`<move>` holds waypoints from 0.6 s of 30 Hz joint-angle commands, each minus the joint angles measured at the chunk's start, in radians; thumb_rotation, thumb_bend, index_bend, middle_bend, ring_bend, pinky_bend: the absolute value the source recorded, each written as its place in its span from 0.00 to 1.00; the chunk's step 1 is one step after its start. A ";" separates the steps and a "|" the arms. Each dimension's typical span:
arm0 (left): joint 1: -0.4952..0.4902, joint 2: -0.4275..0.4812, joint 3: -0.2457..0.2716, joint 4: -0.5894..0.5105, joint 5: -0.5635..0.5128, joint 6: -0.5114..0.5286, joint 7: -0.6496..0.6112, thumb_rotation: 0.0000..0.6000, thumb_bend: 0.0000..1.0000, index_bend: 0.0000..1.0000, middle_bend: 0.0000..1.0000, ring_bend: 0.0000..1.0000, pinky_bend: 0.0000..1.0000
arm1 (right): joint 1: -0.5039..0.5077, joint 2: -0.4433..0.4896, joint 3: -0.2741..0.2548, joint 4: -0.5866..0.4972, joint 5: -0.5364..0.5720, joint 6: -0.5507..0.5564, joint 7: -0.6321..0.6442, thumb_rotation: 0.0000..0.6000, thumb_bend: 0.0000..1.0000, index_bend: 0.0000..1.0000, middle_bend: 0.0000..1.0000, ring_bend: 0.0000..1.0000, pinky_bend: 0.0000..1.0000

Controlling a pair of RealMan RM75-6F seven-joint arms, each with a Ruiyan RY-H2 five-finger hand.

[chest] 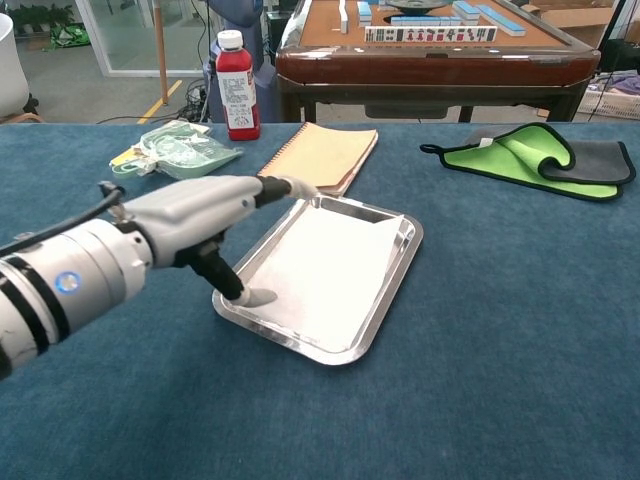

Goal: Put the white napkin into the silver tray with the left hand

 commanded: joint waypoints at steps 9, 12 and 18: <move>0.138 0.193 0.030 -0.046 0.062 0.133 -0.108 1.00 0.19 0.01 0.01 0.00 0.10 | 0.030 0.010 0.001 -0.010 0.008 -0.059 -0.005 1.00 0.05 0.07 0.16 0.00 0.05; 0.191 0.251 0.051 -0.046 0.079 0.181 -0.136 1.00 0.19 0.01 0.01 0.00 0.10 | 0.044 0.003 -0.001 0.004 0.002 -0.080 0.005 1.00 0.05 0.07 0.16 0.00 0.05; 0.274 0.345 0.085 -0.062 0.103 0.250 -0.166 1.00 0.19 0.02 0.01 0.00 0.10 | 0.067 -0.010 -0.002 0.024 0.002 -0.114 0.015 1.00 0.06 0.07 0.16 0.00 0.05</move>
